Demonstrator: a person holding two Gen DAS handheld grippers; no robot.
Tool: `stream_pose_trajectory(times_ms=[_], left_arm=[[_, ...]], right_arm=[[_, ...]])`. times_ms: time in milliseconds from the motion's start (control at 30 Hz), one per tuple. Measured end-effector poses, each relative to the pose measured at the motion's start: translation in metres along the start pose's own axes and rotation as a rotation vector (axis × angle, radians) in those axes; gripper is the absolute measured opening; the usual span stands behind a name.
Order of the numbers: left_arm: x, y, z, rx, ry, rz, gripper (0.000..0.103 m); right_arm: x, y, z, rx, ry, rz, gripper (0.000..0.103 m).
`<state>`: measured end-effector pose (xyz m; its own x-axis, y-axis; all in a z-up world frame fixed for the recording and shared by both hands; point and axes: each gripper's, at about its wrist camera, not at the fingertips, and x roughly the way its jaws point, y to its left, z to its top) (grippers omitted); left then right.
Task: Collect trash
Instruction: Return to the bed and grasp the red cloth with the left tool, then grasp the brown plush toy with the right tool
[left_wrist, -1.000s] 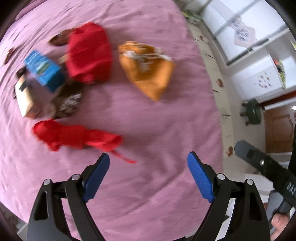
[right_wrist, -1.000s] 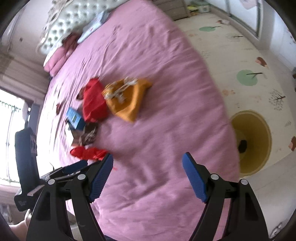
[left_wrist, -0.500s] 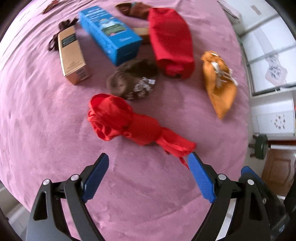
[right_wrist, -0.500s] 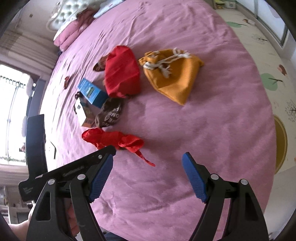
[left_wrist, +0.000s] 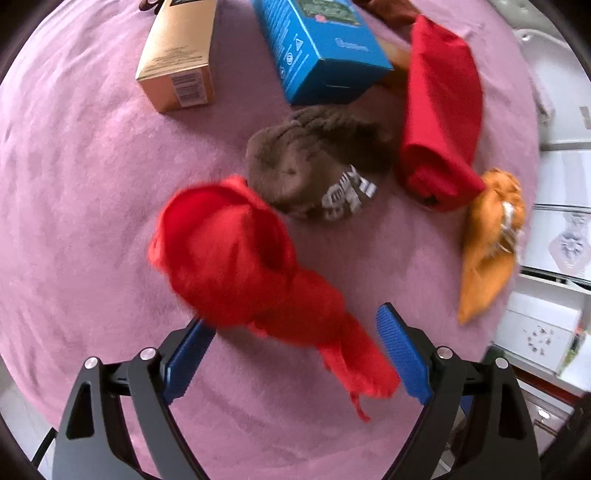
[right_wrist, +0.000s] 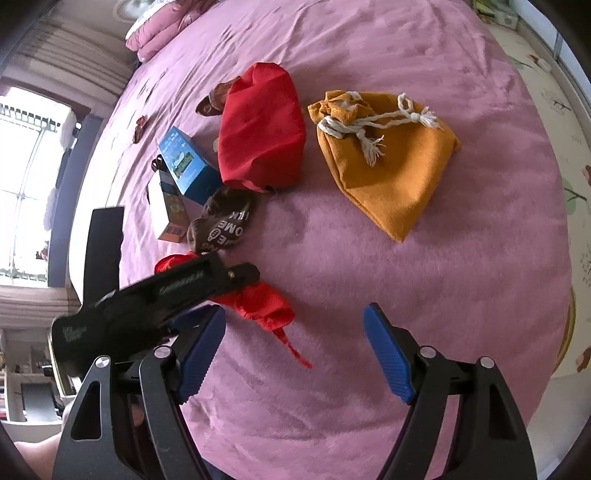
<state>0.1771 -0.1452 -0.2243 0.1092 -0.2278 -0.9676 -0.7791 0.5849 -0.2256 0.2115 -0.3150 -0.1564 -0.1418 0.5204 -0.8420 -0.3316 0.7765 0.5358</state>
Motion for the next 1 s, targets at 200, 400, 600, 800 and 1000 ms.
stream_pose_trajectory(times_ms=[200, 400, 600, 800, 1000], left_arm=[[0.007, -0.011, 0.014, 0.016, -0.004, 0.118, 0.061], [-0.01, 0.012, 0.014, 0.047, -0.024, 0.11, 0.04], [-0.039, 0.042, 0.021, 0.099, -0.045, 0.059, 0.04], [-0.055, 0.068, 0.038, 0.15, -0.045, 0.032, 0.04], [-0.066, 0.092, 0.063, 0.196, -0.05, 0.003, 0.04]], right_arm=[[0.004, -0.008, 0.008, 0.015, 0.016, -0.001, 0.075], [0.013, 0.001, 0.013, 0.02, 0.036, 0.013, 0.075], [0.033, 0.03, 0.022, 0.003, 0.048, 0.041, 0.075], [0.053, 0.06, 0.035, -0.004, 0.053, 0.057, 0.075], [0.082, 0.077, 0.052, 0.047, 0.061, 0.061, 0.076]])
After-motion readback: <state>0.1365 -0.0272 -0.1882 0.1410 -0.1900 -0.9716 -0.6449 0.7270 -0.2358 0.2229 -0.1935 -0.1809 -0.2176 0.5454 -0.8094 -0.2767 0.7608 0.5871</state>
